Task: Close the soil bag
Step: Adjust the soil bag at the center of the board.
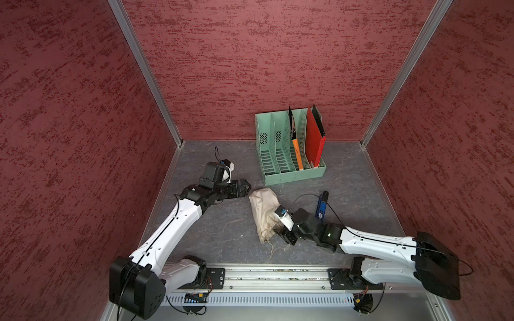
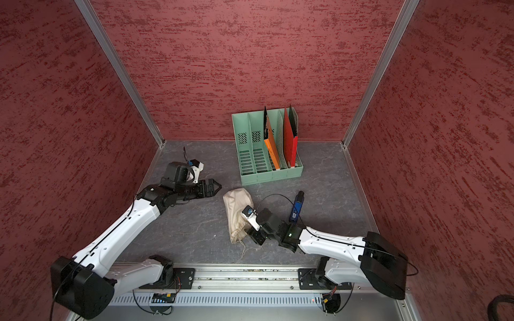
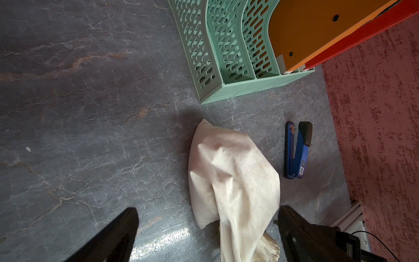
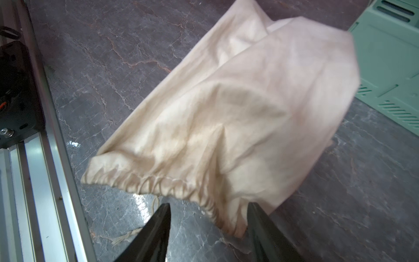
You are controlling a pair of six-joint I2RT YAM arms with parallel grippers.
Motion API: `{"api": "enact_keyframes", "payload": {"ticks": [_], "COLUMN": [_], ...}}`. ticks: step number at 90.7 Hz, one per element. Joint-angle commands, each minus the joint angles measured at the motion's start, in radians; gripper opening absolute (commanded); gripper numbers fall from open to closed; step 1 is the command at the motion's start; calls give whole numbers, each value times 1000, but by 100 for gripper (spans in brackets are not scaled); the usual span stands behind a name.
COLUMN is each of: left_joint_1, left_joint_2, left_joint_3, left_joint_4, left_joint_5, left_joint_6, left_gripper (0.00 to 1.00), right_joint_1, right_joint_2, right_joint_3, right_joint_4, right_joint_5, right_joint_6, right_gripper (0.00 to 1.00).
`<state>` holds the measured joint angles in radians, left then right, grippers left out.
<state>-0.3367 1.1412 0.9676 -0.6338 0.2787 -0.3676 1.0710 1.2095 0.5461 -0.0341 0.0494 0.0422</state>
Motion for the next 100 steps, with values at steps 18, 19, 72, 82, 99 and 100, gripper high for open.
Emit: {"api": "enact_keyframes", "payload": {"ticks": [18,19,72,82,99,100], "left_joint_1": [1,1,15,19,3,0], "left_joint_2": [-51,-51,-108,-135,-191,-193], "left_joint_3": [-20,-19,4,11,54,57], "left_joint_4": [-49,-50,-109,-123,-175,-177], "left_joint_5": [-14,-15,-13,1,33,35], "left_joint_6": [8,9,66,73,103,105], "left_gripper": [100,100,100,100,100,100], "right_joint_1": [41,40,41,42,41,41], "right_joint_2": [60,63,113,63,-2,-2], "right_joint_3": [1,2,128,178,311,319], "right_joint_4": [75,76,28,-30,-157,-166], "right_joint_5": [151,155,219,220,188,185], "right_joint_6": [30,26,-39,-39,-80,-83], "right_gripper": [61,61,13,0,0,0]}}
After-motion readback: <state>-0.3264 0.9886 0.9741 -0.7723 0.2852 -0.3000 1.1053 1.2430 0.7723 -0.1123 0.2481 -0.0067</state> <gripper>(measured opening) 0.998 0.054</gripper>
